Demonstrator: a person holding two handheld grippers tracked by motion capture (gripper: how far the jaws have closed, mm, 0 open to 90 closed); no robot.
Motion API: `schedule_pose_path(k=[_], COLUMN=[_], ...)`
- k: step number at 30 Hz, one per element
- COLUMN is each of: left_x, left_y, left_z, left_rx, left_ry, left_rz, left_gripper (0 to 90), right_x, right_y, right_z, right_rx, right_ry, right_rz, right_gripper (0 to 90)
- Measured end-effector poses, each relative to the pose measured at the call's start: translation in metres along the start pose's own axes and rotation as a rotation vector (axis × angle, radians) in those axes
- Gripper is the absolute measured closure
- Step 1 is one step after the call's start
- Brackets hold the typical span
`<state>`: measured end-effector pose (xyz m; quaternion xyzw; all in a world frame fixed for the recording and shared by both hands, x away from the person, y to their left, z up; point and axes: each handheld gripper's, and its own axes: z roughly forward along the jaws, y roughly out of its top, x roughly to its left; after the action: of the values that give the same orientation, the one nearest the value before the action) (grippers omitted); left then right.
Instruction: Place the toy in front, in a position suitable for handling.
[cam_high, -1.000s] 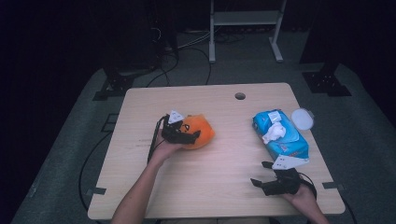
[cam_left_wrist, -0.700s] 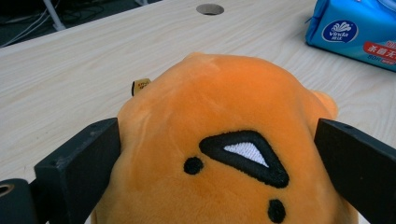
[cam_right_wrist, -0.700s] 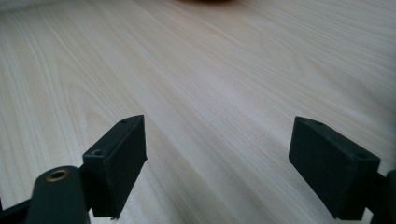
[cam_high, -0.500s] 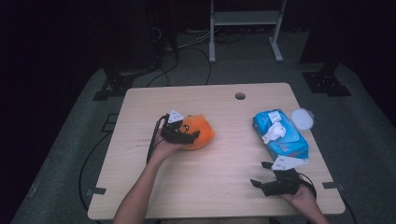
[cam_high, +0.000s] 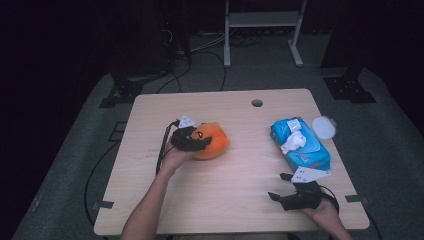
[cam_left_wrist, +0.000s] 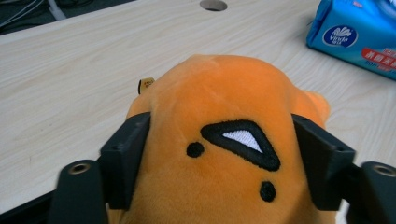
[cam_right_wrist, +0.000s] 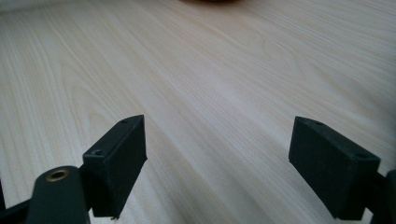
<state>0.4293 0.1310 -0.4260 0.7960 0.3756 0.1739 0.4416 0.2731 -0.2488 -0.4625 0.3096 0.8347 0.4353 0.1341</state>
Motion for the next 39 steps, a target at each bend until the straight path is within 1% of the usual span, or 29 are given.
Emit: schedule_pose_path(k=[1,3,5,6,10,13,15,16,17,21,22,23,24,25,26,27,28,29,30,31,32,33,36,37,39], left_x=[0.0,0.001,0.002,0.002,0.001,-0.004,-0.01,-0.01,-0.017,-0.037,-0.037,-0.045,-0.045,-0.054,-0.054,-0.062,-0.062,-0.07,-0.07,-0.079,-0.079,-0.088,-0.096,-0.098,-0.102], left_y=[0.0,0.001,0.001,0.001,0.004,0.01,0.013,0.013,0.016,0.018,0.018,0.018,0.018,0.016,0.016,0.013,0.013,0.009,0.009,0.004,0.004,-0.001,-0.008,-0.01,-0.015], left_z=[-0.001,-0.001,-0.002,-0.002,-0.007,-0.018,-0.025,-0.025,-0.032,-0.045,-0.045,-0.05,-0.05,-0.053,-0.053,-0.056,-0.056,-0.057,-0.057,-0.056,-0.056,-0.054,-0.048,-0.046,-0.041], left_rx=[-0.01,-0.012,-0.015,-0.015,-0.034,-0.061,-0.082,-0.082,-0.105,-0.143,-0.143,-0.149,-0.149,-0.15,-0.15,-0.157,-0.157,-0.159,-0.159,-0.159,-0.159,-0.138,-0.11,-0.103,-0.095], left_ry=[0.0,-0.002,-0.001,-0.001,-0.006,-0.025,-0.047,-0.047,-0.071,-0.113,-0.113,-0.146,-0.146,-0.164,-0.164,-0.184,-0.184,-0.206,-0.206,-0.228,-0.228,-0.243,-0.267,-0.275,-0.298], left_rz=[-0.02,-0.019,-0.034,-0.034,-0.028,-0.005,0.013,0.013,0.032,0.085,0.085,0.097,0.097,0.119,0.119,0.129,0.129,0.143,0.143,0.15,0.15,0.184,0.22,0.226,0.215], left_gripper=[32.0,33.3,35.6,35.9,36.7,36.7,36.7,36.7,36.7,36.6,36.6,36.5,36.5,36.5,36.4,36.4,36.4,36.4,36.4,36.4,36.3,36.3,36.2,36.2,36.2], right_x=[0.0,0.0,0.0,0.0,0.0,-0.001,-0.001,-0.002,-0.002,-0.002,-0.002,-0.003,-0.003,-0.005,-0.005,-0.008,-0.008,-0.011,-0.011,-0.014,-0.015,-0.017,-0.019,-0.019,-0.02], right_y=[0.0,0.0,0.0,0.0,0.0,0.0,0.0,0.0,0.0,0.0,0.0,0.0,0.0,0.0,0.0,0.001,0.001,0.001,0.001,0.0,0.0,-0.001,-0.001,-0.001,0.0], right_z=[0.0,0.0,0.0,0.0,0.0,-0.001,-0.001,-0.001,-0.001,-0.002,-0.002,-0.004,-0.004,-0.006,-0.006,-0.01,-0.01,-0.016,-0.016,-0.02,-0.021,-0.022,-0.023,-0.024,-0.025], right_rx=[0.001,-0.001,-0.004,-0.004,0.001,-0.005,-0.01,-0.009,-0.005,-0.007,-0.007,-0.013,-0.013,-0.016,-0.016,-0.028,-0.028,-0.048,-0.048,-0.062,-0.065,-0.065,-0.055,-0.058,-0.064], right_ry=[-0.001,-0.001,-0.002,-0.002,-0.002,-0.006,-0.008,-0.009,-0.009,-0.016,-0.016,-0.023,-0.023,-0.032,-0.032,-0.045,-0.045,-0.061,-0.061,-0.071,-0.072,-0.074,-0.082,-0.086,-0.089], right_rz=[0.002,0.0,-0.001,-0.001,0.001,0.002,0.006,0.007,0.009,0.007,0.007,0.008,0.008,0.007,0.007,0.012,0.012,0.022,0.022,0.034,0.037,0.042,0.039,0.038,0.038], right_gripper=[17.9,17.9,17.9,17.9,17.9,17.9,17.9,17.9,17.9,17.9,17.9,17.9,17.9,17.9,17.9,17.9,17.9,17.9,17.9,17.9,17.9,17.9,17.9,17.9,17.9])
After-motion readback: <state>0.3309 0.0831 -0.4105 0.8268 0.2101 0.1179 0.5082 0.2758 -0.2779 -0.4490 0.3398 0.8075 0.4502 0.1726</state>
